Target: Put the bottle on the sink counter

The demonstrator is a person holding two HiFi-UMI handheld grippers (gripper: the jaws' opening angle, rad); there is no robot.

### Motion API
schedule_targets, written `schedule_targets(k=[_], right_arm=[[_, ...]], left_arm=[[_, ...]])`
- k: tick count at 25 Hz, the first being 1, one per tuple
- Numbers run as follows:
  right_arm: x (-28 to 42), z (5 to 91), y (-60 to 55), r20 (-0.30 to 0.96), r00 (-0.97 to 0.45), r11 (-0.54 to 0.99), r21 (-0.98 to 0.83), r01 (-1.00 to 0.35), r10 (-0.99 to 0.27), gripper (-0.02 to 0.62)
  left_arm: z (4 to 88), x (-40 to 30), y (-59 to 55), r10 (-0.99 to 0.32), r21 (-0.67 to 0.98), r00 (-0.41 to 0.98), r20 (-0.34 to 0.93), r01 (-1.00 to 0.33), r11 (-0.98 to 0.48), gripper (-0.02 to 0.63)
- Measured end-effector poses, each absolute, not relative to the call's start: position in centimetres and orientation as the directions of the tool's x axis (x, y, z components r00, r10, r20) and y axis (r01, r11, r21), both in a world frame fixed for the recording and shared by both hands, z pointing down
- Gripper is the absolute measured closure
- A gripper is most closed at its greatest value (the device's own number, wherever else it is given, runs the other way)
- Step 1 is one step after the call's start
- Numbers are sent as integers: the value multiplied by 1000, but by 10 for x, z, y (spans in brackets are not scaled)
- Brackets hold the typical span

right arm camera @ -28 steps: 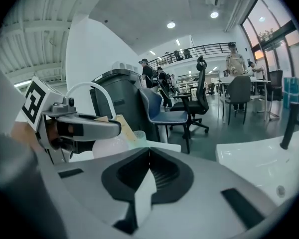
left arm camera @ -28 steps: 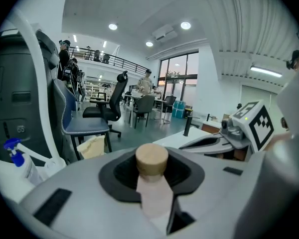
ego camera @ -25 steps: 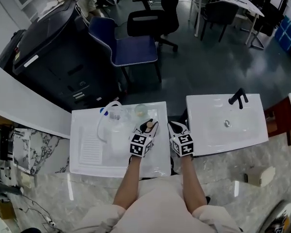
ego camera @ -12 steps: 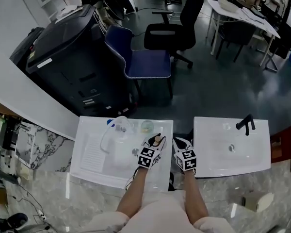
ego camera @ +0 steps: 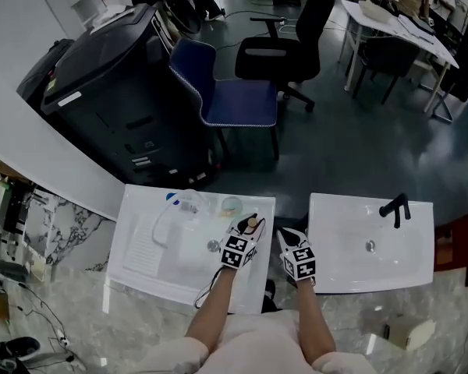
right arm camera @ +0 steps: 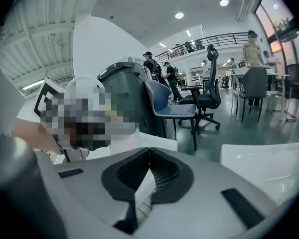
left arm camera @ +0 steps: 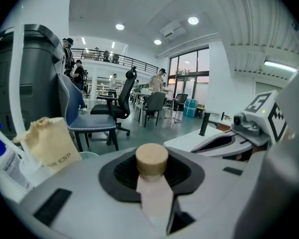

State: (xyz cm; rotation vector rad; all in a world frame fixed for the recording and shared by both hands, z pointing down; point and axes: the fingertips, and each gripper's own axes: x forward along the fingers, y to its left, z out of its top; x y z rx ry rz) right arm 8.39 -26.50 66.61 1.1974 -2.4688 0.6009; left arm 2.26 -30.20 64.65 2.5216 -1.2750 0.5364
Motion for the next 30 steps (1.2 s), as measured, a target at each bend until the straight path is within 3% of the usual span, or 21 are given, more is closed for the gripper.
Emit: schedule_targets(k=[30], right_arm=[[107, 691, -241, 539, -552, 507, -247, -826, -636, 589]], left_arm=[[692, 21, -349, -745, 55, 483, 460, -853, -519, 495]])
